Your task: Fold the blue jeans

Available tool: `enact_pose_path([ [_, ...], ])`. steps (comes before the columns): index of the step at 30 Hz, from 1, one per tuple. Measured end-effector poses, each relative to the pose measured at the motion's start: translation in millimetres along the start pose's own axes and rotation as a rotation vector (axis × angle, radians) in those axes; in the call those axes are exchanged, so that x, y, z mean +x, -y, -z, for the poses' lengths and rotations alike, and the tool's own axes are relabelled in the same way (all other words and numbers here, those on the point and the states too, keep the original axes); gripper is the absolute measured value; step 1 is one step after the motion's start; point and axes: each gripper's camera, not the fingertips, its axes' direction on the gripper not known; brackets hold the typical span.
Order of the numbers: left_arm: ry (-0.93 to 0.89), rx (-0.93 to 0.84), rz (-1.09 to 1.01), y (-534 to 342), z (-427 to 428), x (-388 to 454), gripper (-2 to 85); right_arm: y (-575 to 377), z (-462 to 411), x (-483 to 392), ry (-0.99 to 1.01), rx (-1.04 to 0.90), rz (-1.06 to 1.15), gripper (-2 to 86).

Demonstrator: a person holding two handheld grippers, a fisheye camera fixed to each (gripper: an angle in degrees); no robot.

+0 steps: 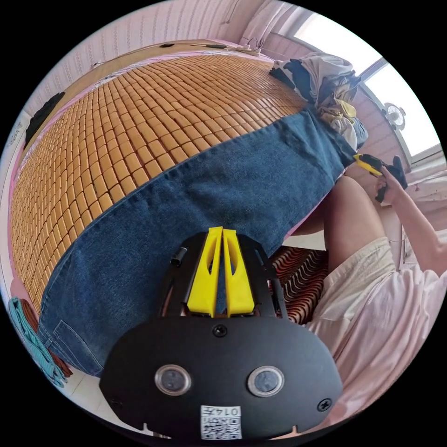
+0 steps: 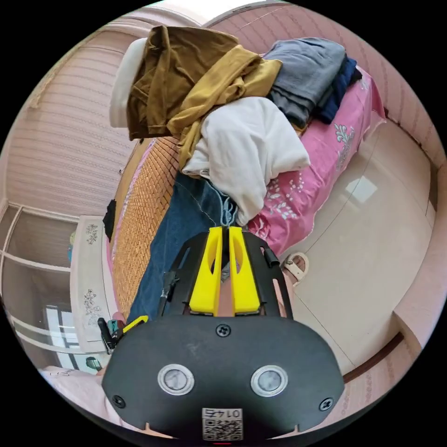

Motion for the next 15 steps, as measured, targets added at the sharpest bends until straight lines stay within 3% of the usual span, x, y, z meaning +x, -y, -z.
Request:
enact_pose_path([
  [2, -0.027, -0.008, 0.035, -0.8, -2.4, -2.7, -1.0, -5.0, 25.2, -29.6, -0.077, 0.062, 0.153, 2.2],
  [7, -0.042, -0.020, 0.041, -1.8, -7.6, 0.1, -1.0, 3.2, 2.5, 1.3, -0.106, -0.043, 0.074, 1.5],
  [11, -0.026, 0.005, 0.088, -14.6, -2.1, 0.2, -1.0, -7.4, -11.4, -15.8, -0.310, -0.038, 0.158, 1.3],
  [15, -0.009, 0.082, 0.196, -51.6, 19.4, -18.0, -0.9, -11.9, -4.5, -46.9, -0.301, -0.015, 0.231, 1.2],
])
